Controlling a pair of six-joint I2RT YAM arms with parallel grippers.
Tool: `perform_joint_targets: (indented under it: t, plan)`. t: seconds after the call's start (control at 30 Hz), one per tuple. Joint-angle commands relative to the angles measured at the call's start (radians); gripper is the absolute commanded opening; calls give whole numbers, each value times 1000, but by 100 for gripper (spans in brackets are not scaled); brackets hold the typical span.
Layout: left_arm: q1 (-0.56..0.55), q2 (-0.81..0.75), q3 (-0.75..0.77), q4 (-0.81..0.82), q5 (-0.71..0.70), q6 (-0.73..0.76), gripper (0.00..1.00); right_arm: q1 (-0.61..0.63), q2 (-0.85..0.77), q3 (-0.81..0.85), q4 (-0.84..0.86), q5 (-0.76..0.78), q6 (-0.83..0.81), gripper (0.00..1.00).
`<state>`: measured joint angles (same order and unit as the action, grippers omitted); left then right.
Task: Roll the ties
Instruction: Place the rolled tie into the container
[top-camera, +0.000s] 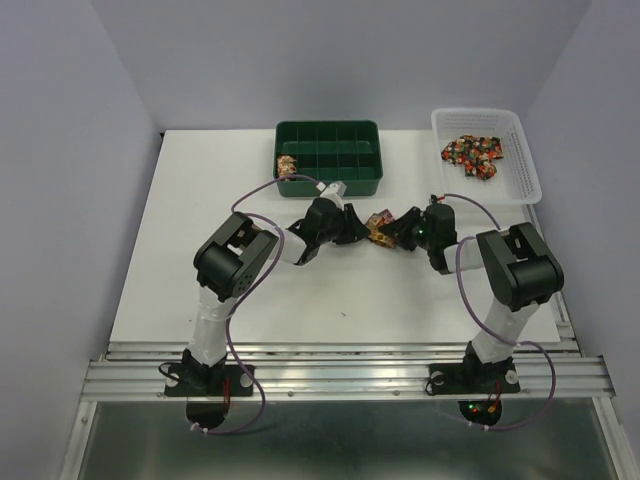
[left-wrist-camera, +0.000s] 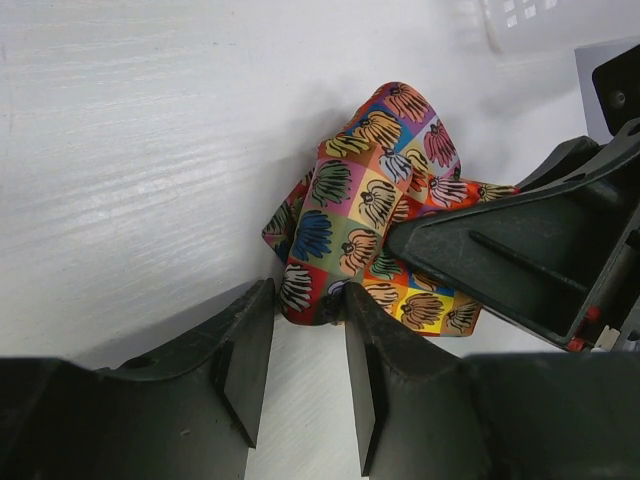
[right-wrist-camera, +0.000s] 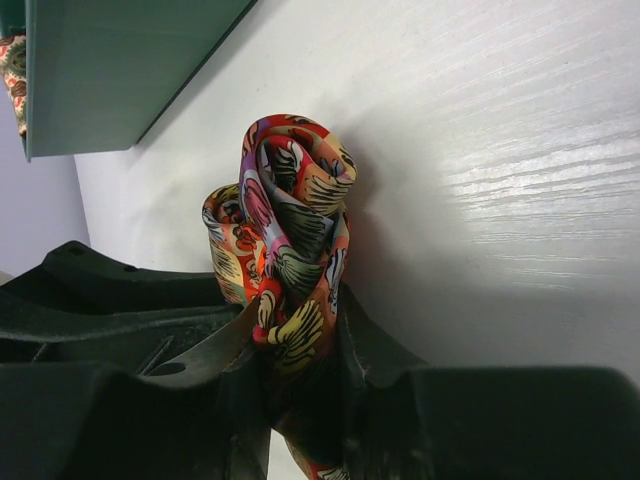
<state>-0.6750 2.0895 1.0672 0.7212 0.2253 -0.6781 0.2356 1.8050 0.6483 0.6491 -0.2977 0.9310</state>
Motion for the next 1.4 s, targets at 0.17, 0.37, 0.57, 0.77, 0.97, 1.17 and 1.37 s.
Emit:
perform_joint_targets:
  t: [0.17, 0.37, 0.57, 0.77, 0.97, 1.17, 1.37]
  plan:
    - [-6, -186, -62, -16, -32, 26, 45, 4, -114, -1, -20, -40, -98, 1]
    - [8, -385, -159, -98, -81, 57, 45, 4, -264, 109, -244, -21, -308, 1]
    - [40, -633, -288, -205, -217, 115, 46, 4, -377, 263, -424, 25, -595, 1]
    - [80, -799, -316, -359, -391, 149, 46, 5, -308, 598, -679, 37, -710, 1]
    - [209, -850, -302, -425, -377, 166, 47, 28, -129, 904, -911, -29, -676, 1]
    - [353, -752, -156, -473, -268, 199, 49, 85, 22, 1234, -1117, 40, -633, 1]
    - [460, -544, 58, -520, -155, 245, 49, 149, 175, 1441, -1224, 175, -604, 1]
